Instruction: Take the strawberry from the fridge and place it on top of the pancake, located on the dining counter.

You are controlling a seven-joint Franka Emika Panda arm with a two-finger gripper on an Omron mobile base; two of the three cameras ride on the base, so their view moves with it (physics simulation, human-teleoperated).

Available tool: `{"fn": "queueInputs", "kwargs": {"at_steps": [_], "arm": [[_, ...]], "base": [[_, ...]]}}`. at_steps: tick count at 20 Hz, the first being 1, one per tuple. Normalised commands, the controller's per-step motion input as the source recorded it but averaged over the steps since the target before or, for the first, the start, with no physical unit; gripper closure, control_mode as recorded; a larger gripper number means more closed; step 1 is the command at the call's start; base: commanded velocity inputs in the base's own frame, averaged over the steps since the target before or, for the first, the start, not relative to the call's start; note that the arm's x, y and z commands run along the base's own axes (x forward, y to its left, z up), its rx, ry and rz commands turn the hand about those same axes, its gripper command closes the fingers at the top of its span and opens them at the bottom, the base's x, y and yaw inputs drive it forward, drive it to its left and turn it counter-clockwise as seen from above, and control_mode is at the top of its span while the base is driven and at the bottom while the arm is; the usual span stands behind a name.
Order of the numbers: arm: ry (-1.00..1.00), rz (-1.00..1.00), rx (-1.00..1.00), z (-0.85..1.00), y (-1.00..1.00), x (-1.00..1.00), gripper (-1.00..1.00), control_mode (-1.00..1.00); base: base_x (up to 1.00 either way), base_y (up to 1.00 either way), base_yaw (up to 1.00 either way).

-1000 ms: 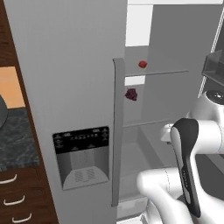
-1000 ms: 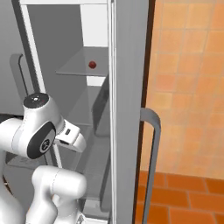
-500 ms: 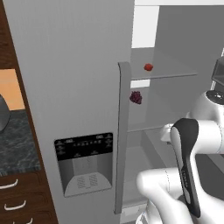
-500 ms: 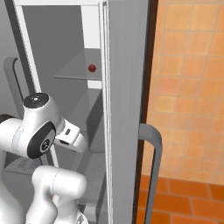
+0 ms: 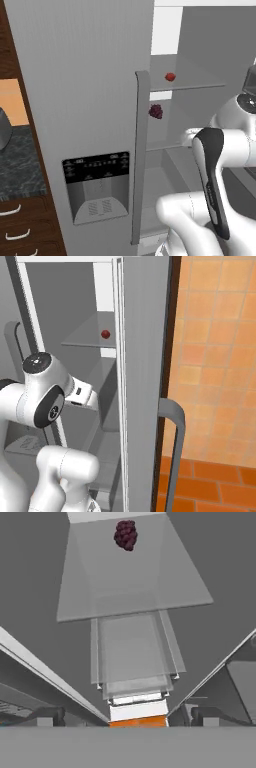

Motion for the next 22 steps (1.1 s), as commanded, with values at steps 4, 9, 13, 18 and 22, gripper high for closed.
{"fn": "queueInputs", "kwargs": {"at_steps": [4, 9, 13, 18, 22], "arm": [[-0.49, 0.16, -0.03, 0.76, -0.07, 0.29, -1.0, -1.0], [-0.38, 0.14, -0.02, 0.93, 0.0, 0.44, -1.0, -1.0], [0.01, 0.0, -0.03, 0.85, 0.0, 0.35, -1.0, -1.0], [0.2, -0.01, 0.04, 0.17, -0.03, 0.8, -1.0, -1.0], [0.03, 0.0, 0.03, 0.0, -0.04, 0.95, -1.0, -1.0]], "base": [[0.0, 0.0, 0.0], [0.0, 0.0, 0.0], [0.0, 0.0, 0.0], [0.0, 0.0, 0.0], [0.0, 0.0, 0.0]]}}
